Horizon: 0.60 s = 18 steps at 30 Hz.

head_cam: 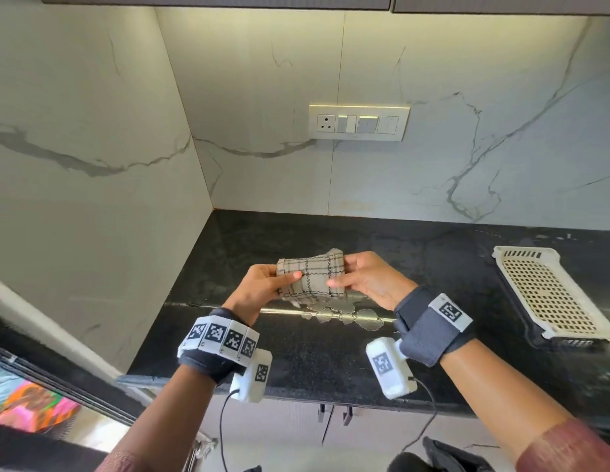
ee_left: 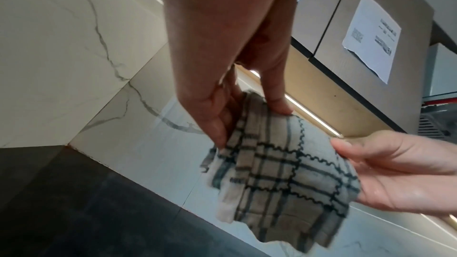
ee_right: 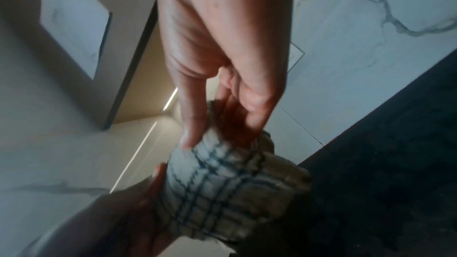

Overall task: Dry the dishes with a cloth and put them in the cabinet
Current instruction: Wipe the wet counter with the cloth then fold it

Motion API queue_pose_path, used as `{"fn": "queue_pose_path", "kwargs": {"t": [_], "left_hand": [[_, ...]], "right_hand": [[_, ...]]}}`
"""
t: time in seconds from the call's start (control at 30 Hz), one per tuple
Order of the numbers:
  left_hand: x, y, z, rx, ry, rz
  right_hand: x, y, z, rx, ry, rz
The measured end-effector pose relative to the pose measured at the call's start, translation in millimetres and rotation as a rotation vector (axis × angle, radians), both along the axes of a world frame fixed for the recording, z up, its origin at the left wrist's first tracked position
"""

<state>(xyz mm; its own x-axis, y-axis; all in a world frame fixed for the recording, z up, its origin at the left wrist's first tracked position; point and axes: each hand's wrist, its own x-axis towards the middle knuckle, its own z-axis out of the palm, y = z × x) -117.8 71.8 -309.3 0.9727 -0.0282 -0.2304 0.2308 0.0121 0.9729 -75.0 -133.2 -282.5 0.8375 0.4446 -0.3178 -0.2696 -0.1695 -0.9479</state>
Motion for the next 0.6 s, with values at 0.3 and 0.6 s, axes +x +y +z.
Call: {"fn": "queue_pose_path", "kwargs": {"t": [0.3, 0.6], "left_hand": [[-1, 1, 3, 0.147, -0.19, 0.193], [-3, -6, 4, 0.09, -0.288, 0.05]], "right_hand": [[-7, 0, -10, -0.09, -0.312, -0.257], [-14, -12, -3, -0.162, -0.504, -0.263]]}}
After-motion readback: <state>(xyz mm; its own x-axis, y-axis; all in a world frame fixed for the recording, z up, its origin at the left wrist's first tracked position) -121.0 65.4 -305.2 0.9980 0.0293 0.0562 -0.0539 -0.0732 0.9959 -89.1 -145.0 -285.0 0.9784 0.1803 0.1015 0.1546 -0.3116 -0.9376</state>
